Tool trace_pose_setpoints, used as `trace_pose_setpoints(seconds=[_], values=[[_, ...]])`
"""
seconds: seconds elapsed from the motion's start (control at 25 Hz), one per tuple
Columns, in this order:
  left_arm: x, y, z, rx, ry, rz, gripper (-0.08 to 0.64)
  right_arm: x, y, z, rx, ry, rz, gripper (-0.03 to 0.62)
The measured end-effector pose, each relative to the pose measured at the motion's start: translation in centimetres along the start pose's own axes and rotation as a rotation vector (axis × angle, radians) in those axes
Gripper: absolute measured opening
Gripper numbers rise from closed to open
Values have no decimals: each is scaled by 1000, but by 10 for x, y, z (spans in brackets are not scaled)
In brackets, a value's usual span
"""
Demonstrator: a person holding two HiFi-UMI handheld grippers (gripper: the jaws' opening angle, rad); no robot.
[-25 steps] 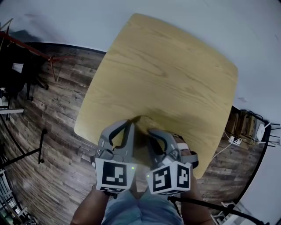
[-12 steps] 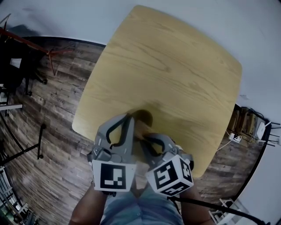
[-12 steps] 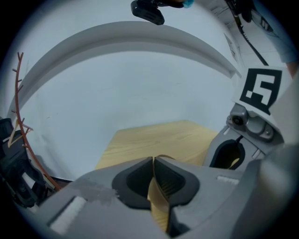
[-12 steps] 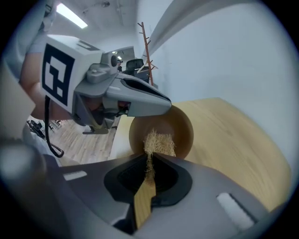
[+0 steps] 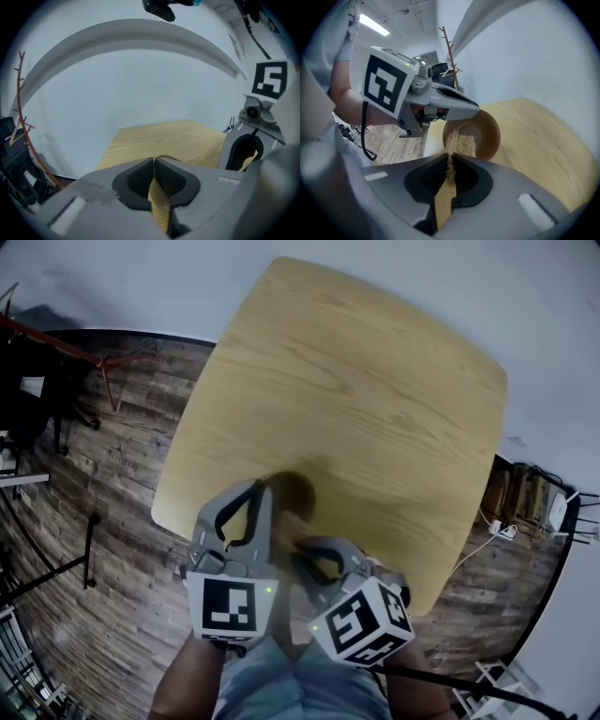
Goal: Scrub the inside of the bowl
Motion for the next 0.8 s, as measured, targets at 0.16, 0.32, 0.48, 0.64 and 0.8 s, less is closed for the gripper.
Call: trace_pose_setpoints(seconds=[0.16,0.32,0.48,0.64,0.8], values=[[0,-1,1,2,8,21,34,4,3,-8,-4,1,10,26],[0,-1,1,-1,9,56,34,9,5,-17,-5,0,15,26],[-3,1,2,-1,-11,32,34,14,6,-29,3,-9,24,26],[-4,4,4,2,-45,-91,34,18,4,-43,29,-27,31,26],[6,7,8,13,-60,-253,34,21,3,-57,50,-43,31,26]])
Point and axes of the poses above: the fingertips, and each gripper's own axes: z forward along the fingers, y to its left, x out of its underside, the point moved 6 cm from there along -z, backward along the fingers, and after that the axes turned 10 degrees about x, right-handed, at the moved point
